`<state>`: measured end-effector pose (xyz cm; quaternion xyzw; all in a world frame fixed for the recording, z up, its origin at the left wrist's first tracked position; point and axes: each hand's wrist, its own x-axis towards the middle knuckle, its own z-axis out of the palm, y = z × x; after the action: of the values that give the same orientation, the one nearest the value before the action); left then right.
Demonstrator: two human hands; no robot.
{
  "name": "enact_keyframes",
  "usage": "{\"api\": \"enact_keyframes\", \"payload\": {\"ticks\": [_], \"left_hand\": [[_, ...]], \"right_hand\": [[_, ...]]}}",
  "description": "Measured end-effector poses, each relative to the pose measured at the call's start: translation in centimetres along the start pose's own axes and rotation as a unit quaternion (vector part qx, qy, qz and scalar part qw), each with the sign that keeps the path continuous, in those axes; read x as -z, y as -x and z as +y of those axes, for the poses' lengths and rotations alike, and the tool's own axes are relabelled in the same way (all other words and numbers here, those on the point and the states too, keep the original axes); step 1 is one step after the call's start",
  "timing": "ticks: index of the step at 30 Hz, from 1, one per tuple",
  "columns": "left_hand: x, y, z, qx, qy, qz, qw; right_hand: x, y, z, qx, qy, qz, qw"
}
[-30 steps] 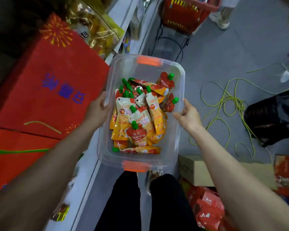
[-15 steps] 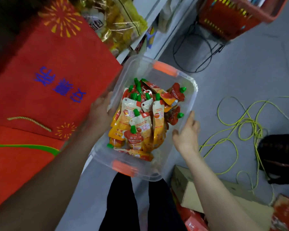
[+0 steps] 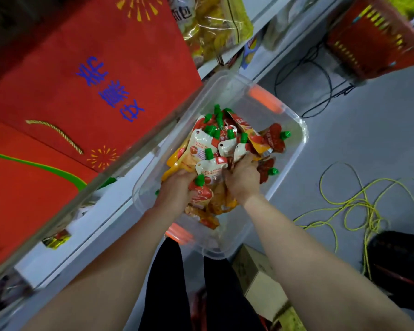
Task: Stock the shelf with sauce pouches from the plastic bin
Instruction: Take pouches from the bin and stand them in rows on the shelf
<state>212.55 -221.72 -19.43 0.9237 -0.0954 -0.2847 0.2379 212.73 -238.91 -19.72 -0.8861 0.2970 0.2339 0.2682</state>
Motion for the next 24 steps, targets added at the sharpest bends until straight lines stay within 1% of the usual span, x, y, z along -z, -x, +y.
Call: {"api": "enact_keyframes", "payload": {"ticks": [2, 4, 6, 7, 9, 10, 12, 14, 15, 19, 20, 22, 24], "left_hand": [[0.1, 0.1, 0.0, -0.021, 0.003, -0.007, 1.0], [0.3, 1.1, 0.1, -0.027, 0.027, -0.008, 0.999], [0.9, 2.9, 0.2, -0.018, 0.055, 0.0, 0.998], [1.4, 4.0, 0.2, -0.016, 0.075, 0.005, 0.997], [2.9, 6.3, 0.4, -0.021, 0.126, 0.021, 0.992], [3.8, 7.5, 0.8, -0.02, 0.152, 0.034, 0.988], [5.9, 9.8, 1.6, 0.011, 0.215, 0.073, 0.974], [8.2, 12.1, 2.5, 0.059, 0.294, 0.12, 0.946], [9.2, 13.2, 3.0, 0.071, 0.336, 0.141, 0.929], [13.5, 18.4, 4.7, 0.075, 0.477, 0.237, 0.843], [14.5, 19.7, 5.0, 0.066, 0.496, 0.257, 0.827], [16.1, 22.1, 5.3, 0.048, 0.508, 0.295, 0.807], [17.8, 24.5, 5.3, 0.048, 0.521, 0.335, 0.783]], "right_hand": [[0.3, 0.2, 0.1, 0.0, -0.015, -0.005, 1.0], [1.2, 0.6, 0.2, -0.004, -0.063, -0.012, 0.998], [2.3, 1.2, 0.4, -0.031, -0.121, -0.031, 0.992], [3.0, 1.7, 0.6, -0.047, -0.169, -0.043, 0.984], [4.4, 3.1, 1.0, -0.067, -0.296, -0.071, 0.95], [5.3, 3.9, 1.2, -0.061, -0.347, -0.085, 0.932], [7.6, 6.2, 0.9, -0.029, -0.41, -0.106, 0.905], [10.1, 8.6, -0.2, 0.008, -0.445, -0.116, 0.888], [11.3, 9.8, -0.9, 0.031, -0.455, -0.12, 0.882], [15.2, 14.5, -4.6, 0.123, -0.462, -0.153, 0.865], [15.8, 15.6, -5.7, 0.146, -0.456, -0.165, 0.862], [16.7, 17.8, -8.0, 0.19, -0.447, -0.184, 0.855], [17.2, 20.0, -10.5, 0.23, -0.436, -0.203, 0.846]]}}
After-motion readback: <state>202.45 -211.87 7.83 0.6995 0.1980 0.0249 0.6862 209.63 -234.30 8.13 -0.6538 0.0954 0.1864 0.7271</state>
